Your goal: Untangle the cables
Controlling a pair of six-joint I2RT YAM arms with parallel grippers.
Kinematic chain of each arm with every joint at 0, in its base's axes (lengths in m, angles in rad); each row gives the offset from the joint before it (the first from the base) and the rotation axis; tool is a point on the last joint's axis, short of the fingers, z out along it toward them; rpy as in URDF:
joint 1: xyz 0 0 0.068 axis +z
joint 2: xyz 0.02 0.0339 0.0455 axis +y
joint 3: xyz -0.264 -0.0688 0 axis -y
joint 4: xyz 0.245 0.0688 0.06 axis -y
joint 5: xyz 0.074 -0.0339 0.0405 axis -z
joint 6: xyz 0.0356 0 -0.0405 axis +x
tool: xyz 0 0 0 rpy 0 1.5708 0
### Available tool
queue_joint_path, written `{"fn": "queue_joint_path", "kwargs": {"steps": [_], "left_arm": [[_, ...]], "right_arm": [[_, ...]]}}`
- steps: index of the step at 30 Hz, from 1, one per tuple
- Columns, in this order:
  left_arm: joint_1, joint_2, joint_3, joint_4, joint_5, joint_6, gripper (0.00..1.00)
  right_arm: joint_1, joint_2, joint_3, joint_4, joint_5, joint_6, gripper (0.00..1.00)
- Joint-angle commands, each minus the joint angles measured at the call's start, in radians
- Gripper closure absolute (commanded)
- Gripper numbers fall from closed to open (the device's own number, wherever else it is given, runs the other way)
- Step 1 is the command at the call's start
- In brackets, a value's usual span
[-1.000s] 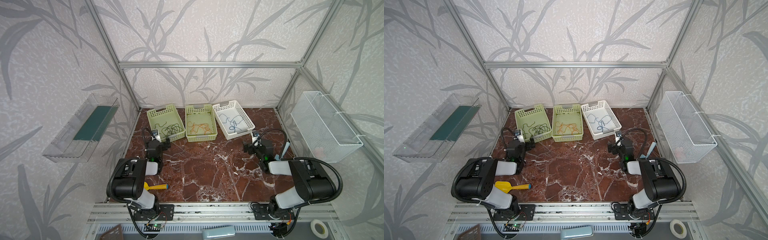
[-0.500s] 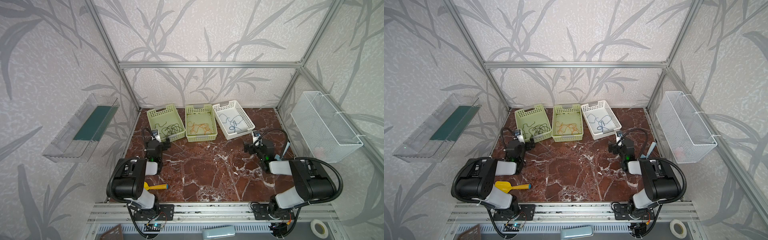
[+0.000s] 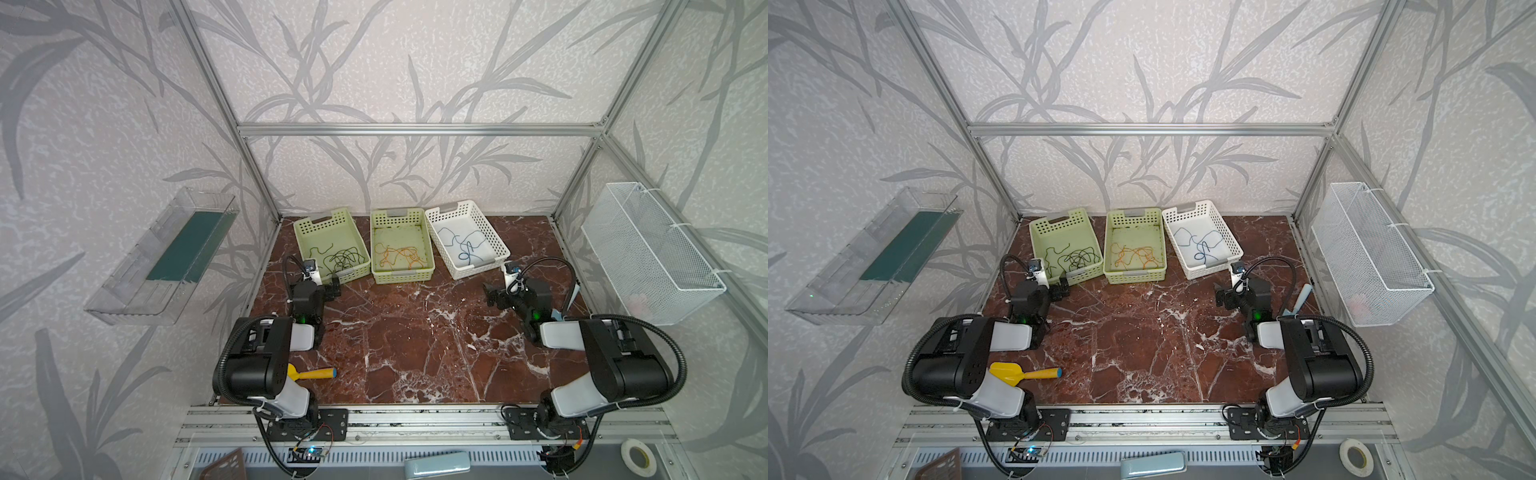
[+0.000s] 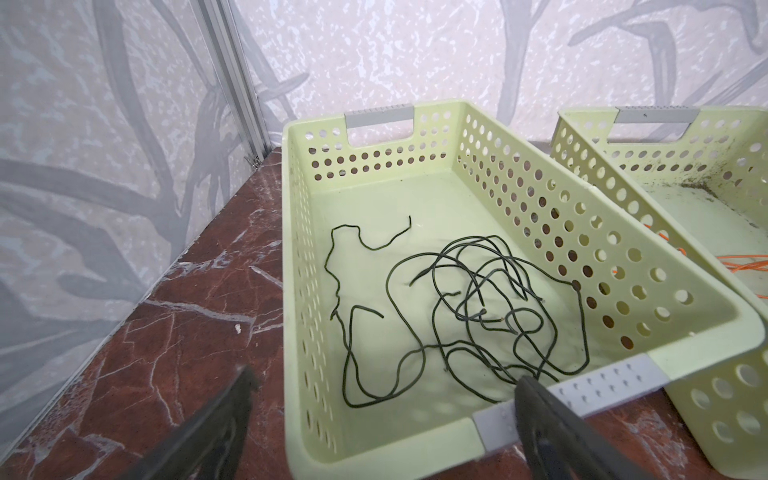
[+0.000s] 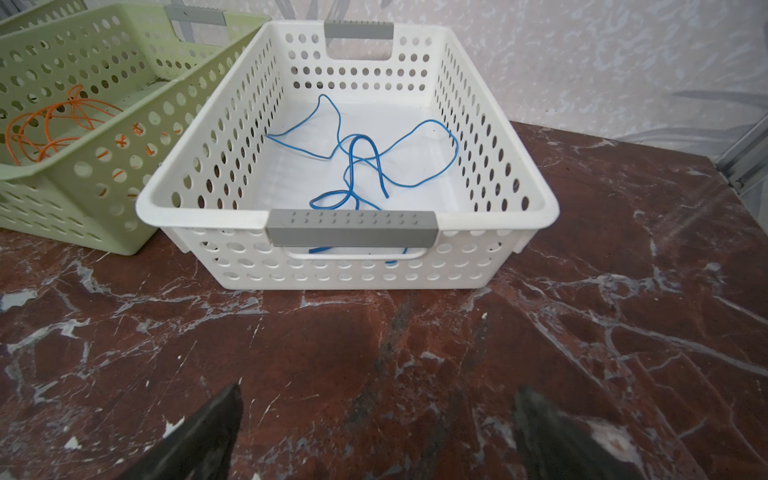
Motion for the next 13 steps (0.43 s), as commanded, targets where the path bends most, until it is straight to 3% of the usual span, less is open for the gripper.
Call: {"fn": "queue_joint_path", "kwargs": {"steps": [1, 13], "left_arm": [[0.000, 0.011, 0.005, -0.027, -0.017, -0.001, 0.01], [0.000, 0.014, -0.011, 0.004, 0.021, 0.013, 0.01]], "right_arm": [[-0.004, -0.002, -0.001, 0.037, -0.012, -0.008, 0.01], [-0.004, -0.003, 0.000, 0.036, -0.017, -0.010, 0.01]]}}
